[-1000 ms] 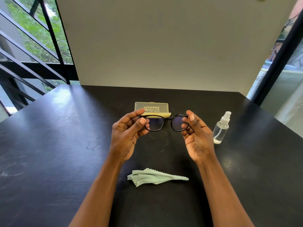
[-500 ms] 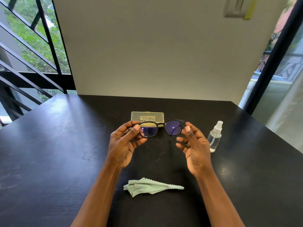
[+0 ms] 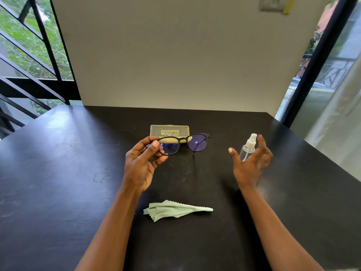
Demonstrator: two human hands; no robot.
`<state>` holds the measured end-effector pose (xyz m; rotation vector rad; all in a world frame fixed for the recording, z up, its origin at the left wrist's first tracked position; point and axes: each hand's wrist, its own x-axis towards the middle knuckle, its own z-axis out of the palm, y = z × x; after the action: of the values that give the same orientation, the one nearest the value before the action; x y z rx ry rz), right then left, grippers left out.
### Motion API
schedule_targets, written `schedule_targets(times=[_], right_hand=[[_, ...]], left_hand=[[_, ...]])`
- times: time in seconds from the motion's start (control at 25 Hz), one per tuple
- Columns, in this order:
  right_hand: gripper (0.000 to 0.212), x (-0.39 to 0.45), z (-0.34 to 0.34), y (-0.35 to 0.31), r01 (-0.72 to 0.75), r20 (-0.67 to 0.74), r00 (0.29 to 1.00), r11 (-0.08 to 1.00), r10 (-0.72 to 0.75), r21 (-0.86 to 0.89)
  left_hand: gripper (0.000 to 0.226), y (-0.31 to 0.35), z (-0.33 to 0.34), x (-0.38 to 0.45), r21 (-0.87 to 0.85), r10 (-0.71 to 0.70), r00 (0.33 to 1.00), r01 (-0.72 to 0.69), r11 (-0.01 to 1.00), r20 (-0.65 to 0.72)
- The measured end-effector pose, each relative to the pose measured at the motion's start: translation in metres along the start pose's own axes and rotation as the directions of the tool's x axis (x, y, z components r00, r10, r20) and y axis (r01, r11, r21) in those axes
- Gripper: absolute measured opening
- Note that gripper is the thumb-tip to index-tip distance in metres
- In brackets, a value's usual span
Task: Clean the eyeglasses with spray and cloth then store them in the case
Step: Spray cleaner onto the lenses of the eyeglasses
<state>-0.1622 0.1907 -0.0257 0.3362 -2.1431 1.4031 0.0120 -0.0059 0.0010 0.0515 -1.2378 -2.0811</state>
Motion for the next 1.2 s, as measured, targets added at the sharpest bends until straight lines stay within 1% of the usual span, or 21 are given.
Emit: schedule_targets(times=[0.08, 0.2, 0.28, 0.36, 0.48, 0.52, 0.56, 0.6, 0.64, 0.68, 0.76, 0.84, 0.92, 1.0, 1.08, 1.2], right_hand=[[0.077, 0.002, 0.006, 0.002, 0.012, -0.006, 1.000, 1.000, -0.012, 0.015], [0.073, 0.008, 0.010, 0.001, -0.013, -0.012, 1.000, 1.000, 0.012, -0.020], [0.074, 0.010, 0.010, -0.001, -0.013, 0.026, 1.000, 0.999, 0.014, -0.029], [0.075, 0.009, 0.007, -0.002, 0.017, 0.083, 0.996, 1.000, -0.015, -0.024], [0.075, -0.002, 0.006, -0.009, 0.100, 0.160, 0.981, 0.994, -0.106, 0.040], [0.076, -0.006, 0.005, -0.013, 0.106, 0.197, 0.973, 0.992, -0.118, 0.073], [0.079, -0.009, 0.005, -0.017, 0.075, 0.250, 0.963, 0.990, -0.102, 0.116], [0.080, -0.012, 0.004, -0.023, 0.004, 0.322, 0.945, 0.984, -0.062, 0.178], [0.081, -0.016, 0.003, -0.029, -0.096, 0.408, 0.913, 0.961, -0.018, 0.259], [0.080, -0.020, 0.001, -0.035, -0.204, 0.492, 0.871, 0.915, 0.007, 0.348], [0.074, -0.028, -0.004, -0.046, -0.407, 0.612, 0.790, 0.771, 0.028, 0.490], [0.067, -0.033, -0.012, -0.057, -0.547, 0.681, 0.732, 0.620, 0.028, 0.563], [0.063, -0.038, -0.020, -0.065, -0.601, 0.715, 0.699, 0.543, 0.002, 0.586], [0.064, -0.041, -0.026, -0.074, -0.621, 0.737, 0.674, 0.501, -0.051, 0.603], [0.064, -0.045, -0.028, -0.081, -0.611, 0.745, 0.658, 0.504, -0.104, 0.610], [0.066, -0.048, -0.030, -0.087, -0.568, 0.745, 0.646, 0.550, -0.164, 0.613]], left_hand=[[0.018, 0.000, 0.000, 0.000, 0.004, -0.003, 1.000, 0.003, 1.000, 0.001], [0.018, 0.001, 0.002, -0.001, 0.003, -0.011, 1.000, 0.011, 1.000, -0.006], [0.019, 0.002, 0.004, -0.001, 0.001, -0.016, 1.000, 0.016, 1.000, -0.014], [0.020, 0.002, 0.008, -0.002, 0.003, -0.025, 1.000, 0.025, 1.000, -0.018], [0.020, 0.006, 0.014, -0.004, 0.008, -0.041, 0.999, 0.042, 0.999, -0.026], [0.020, 0.007, 0.016, -0.004, 0.008, -0.045, 0.998, 0.046, 0.999, -0.035], [0.019, 0.008, 0.018, -0.005, 0.009, -0.047, 0.998, 0.048, 0.999, -0.047], [0.016, 0.010, 0.020, -0.005, 0.012, -0.047, 0.997, 0.048, 0.999, -0.060], [0.014, 0.011, 0.022, -0.005, 0.015, -0.045, 0.996, 0.046, 0.999, -0.073], [0.013, 0.013, 0.023, -0.005, 0.019, -0.042, 0.996, 0.044, 0.999, -0.084], [0.013, 0.015, 0.026, -0.005, 0.024, -0.038, 0.994, 0.040, 0.999, -0.104], [0.013, 0.018, 0.029, -0.006, 0.028, -0.036, 0.992, 0.040, 0.999, -0.122], [0.012, 0.021, 0.031, -0.007, 0.034, -0.038, 0.991, 0.042, 0.999, -0.126], [0.012, 0.022, 0.034, -0.008, 0.043, -0.039, 0.991, 0.044, 0.998, -0.129], [0.012, 0.022, 0.036, -0.008, 0.044, -0.041, 0.990, 0.047, 0.998, -0.133], [0.012, 0.023, 0.040, -0.010, 0.045, -0.046, 0.991, 0.052, 0.998, -0.128]])
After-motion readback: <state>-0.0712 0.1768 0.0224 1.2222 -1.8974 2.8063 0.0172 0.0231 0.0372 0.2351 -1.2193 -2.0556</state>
